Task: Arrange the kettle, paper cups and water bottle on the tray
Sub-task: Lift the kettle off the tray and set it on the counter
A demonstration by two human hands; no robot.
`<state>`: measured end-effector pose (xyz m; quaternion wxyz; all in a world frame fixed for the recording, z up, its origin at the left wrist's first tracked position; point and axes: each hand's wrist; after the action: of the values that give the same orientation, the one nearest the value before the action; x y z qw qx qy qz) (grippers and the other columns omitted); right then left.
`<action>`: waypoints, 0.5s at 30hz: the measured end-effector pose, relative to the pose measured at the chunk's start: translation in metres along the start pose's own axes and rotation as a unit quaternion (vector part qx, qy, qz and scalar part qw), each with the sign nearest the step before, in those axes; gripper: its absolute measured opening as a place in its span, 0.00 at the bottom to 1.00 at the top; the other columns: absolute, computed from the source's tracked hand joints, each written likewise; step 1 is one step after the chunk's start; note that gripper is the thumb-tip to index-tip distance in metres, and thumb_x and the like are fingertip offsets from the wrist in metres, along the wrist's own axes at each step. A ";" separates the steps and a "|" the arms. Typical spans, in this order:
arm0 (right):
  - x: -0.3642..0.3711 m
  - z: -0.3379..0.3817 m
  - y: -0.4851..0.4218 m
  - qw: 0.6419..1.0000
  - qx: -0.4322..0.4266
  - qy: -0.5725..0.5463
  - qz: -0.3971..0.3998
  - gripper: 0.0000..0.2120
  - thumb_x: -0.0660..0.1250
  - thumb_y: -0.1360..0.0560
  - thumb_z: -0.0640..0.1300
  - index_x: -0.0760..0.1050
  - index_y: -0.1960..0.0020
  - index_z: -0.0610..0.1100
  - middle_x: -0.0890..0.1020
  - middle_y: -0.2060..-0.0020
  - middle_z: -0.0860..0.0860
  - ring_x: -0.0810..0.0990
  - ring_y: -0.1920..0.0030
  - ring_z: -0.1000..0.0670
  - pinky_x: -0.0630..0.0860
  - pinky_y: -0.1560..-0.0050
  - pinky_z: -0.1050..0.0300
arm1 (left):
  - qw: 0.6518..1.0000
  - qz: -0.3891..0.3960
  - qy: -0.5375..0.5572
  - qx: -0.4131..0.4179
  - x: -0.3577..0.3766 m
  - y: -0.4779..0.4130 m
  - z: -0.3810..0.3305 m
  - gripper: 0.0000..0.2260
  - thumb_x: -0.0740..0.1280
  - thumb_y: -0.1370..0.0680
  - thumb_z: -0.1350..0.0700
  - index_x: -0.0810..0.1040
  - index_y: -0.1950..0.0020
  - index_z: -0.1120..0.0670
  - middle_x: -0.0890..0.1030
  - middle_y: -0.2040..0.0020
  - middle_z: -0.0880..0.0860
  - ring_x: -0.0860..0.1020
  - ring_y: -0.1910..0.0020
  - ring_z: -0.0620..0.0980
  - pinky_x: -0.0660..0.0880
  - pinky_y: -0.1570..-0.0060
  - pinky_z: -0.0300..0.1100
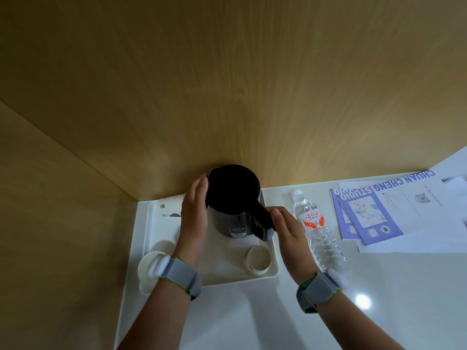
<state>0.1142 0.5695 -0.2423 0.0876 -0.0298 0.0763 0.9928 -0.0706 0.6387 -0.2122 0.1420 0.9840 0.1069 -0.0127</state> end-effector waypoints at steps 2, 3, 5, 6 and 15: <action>0.000 -0.001 0.000 1.000 0.004 0.010 -0.003 0.16 0.55 0.13 0.47 0.79 0.48 0.40 0.82 0.57 0.47 0.80 0.53 0.47 0.74 0.53 0.67 | 1.000 -0.009 -0.008 -0.014 0.001 -0.002 0.005 0.17 0.64 0.28 0.29 0.81 0.41 0.29 0.80 0.32 0.41 0.75 0.29 0.43 0.69 0.24 0.54; 0.001 -0.002 0.000 1.000 0.002 0.013 -0.001 0.16 0.54 0.13 0.46 0.78 0.48 0.40 0.82 0.57 0.45 0.79 0.53 0.47 0.74 0.53 0.67 | 1.000 -0.010 -0.005 -0.012 0.002 -0.002 0.006 0.18 0.64 0.28 0.29 0.81 0.40 0.29 0.80 0.32 0.41 0.76 0.29 0.44 0.69 0.24 0.54; 0.002 -0.001 -0.002 1.000 -0.008 0.011 0.007 0.18 0.52 0.13 0.47 0.77 0.48 0.41 0.81 0.56 0.41 0.79 0.55 0.47 0.74 0.52 0.66 | 1.000 -0.014 0.004 -0.006 0.003 -0.002 0.008 0.23 0.65 0.27 0.30 0.80 0.35 0.35 0.81 0.32 0.42 0.76 0.29 0.44 0.69 0.24 0.54; 0.003 -0.001 -0.003 1.000 -0.012 0.007 0.008 0.18 0.51 0.13 0.47 0.77 0.48 0.40 0.81 0.56 0.41 0.79 0.55 0.47 0.74 0.52 0.65 | 1.000 -0.017 0.008 -0.004 0.003 0.000 0.007 0.24 0.65 0.27 0.30 0.80 0.35 0.37 0.81 0.32 0.43 0.76 0.29 0.43 0.70 0.24 0.54; -0.004 0.006 -0.014 1.000 -0.002 0.024 -0.006 0.18 0.49 0.11 0.39 0.76 0.49 0.39 0.80 0.54 0.44 0.76 0.57 0.62 0.70 0.52 0.72 | 0.998 -0.034 -0.031 0.032 0.010 0.015 0.008 0.17 0.64 0.20 0.39 0.80 0.34 0.40 0.82 0.35 0.42 0.78 0.33 0.42 0.71 0.27 0.46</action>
<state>0.1200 0.5836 -0.2387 0.0912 -0.0539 0.0760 0.9915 -0.0575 0.6248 -0.2165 0.1129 0.9830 0.1354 -0.0517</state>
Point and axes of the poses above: each hand's wrist, its own y-axis away from the middle knuckle, its own x-axis out of the palm, z = x × y
